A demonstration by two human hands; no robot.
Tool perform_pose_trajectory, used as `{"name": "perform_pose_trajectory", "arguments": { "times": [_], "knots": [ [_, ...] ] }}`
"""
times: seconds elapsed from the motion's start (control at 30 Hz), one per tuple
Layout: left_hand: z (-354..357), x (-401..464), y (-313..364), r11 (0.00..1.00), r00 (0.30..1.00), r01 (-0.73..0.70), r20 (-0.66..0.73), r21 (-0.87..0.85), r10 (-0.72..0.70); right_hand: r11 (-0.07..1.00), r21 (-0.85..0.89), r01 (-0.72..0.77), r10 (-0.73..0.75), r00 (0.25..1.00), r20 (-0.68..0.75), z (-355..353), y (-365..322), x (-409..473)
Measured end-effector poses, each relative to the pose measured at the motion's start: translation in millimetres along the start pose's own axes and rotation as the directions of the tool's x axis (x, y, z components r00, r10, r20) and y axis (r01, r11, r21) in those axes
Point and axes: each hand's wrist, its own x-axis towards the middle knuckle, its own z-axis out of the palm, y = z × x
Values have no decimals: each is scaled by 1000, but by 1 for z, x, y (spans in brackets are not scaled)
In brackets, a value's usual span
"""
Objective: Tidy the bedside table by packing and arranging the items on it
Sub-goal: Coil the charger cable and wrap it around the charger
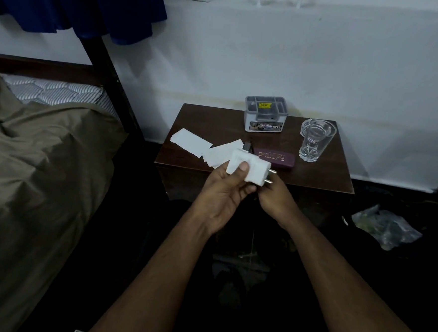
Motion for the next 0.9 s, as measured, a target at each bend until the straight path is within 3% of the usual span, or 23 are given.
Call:
{"name": "perform_pose_trajectory", "arguments": {
  "times": [0.2,0.33,0.47,0.63,0.8,0.9],
  "knots": [
    [-4,5,-12,919,979,-127,-102,374,177,974,-219,63,-14,975,220,7,7,-7],
    [-7,8,-12,786,936,-184,-139,590,324,973,-210,98,-37,960,276,7,-2,-12],
    [-7,6,-11,753,916,-204,-149,626,372,932,-250,263,-203,949,242,2,-6,-10],
    [-12,5,-6,738,902,-192,-179,647,392,823,-476,310,-233,948,215,-11,-9,-9],
    [-18,7,-7,562,902,-121,-146,818,406,771,-527,358,-306,934,186,-19,-11,-7],
    [-15,9,-8,561,945,-83,-115,824,308,733,-550,401,-409,905,115,-23,-14,-9]
  ]
}}
